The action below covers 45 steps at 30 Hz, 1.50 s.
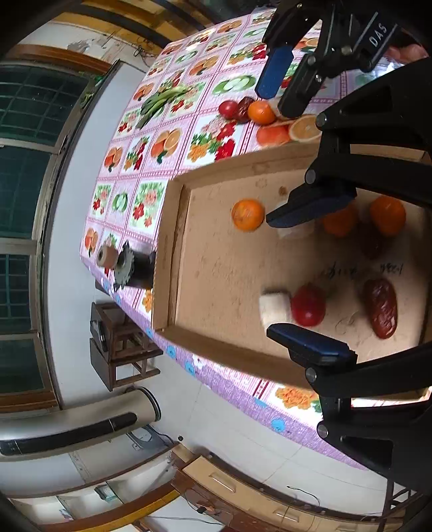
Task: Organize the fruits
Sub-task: 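Open both grippers to drop the yam piece and orange into the tray, then move the left gripper to another yam piece while the right gripper reaches a red tomato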
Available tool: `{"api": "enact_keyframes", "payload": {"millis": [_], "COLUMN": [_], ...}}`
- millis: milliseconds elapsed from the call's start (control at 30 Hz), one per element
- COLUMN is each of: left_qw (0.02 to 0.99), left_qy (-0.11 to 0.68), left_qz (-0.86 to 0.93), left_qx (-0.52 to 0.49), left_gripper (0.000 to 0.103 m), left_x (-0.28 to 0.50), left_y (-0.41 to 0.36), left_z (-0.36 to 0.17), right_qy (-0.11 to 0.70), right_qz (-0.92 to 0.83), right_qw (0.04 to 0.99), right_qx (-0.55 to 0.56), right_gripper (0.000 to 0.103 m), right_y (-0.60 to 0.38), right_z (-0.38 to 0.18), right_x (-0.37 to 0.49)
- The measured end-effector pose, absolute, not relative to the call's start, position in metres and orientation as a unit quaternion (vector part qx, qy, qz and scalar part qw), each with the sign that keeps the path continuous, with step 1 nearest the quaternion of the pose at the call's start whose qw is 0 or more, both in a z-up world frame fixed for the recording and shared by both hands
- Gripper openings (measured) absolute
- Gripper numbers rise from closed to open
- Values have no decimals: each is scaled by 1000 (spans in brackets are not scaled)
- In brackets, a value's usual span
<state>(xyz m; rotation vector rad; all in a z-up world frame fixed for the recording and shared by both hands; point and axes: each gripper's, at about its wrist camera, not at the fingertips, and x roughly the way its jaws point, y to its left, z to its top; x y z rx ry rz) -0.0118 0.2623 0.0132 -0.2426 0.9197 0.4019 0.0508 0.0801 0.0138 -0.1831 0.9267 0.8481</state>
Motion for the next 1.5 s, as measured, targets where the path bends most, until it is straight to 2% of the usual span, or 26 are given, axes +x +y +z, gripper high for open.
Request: {"api": "enact_keyframes", "payload": {"millis": [700,1500], "left_qw": [889,879], "left_qy": [437,468], "left_qz": [100,29], "left_qx": [-96,-82], "left_gripper": [59,59], "left_x": [-18,17], "left_y": [175,109], "left_z": [24,2], "right_qy": [432,448], "right_qz": [328,307], "right_qw": [838,838], "right_qx": [-57,-51], "right_gripper": [43,43], "right_y": [-25,-49], "right_z": [22,-1], "right_x": [46,84]}}
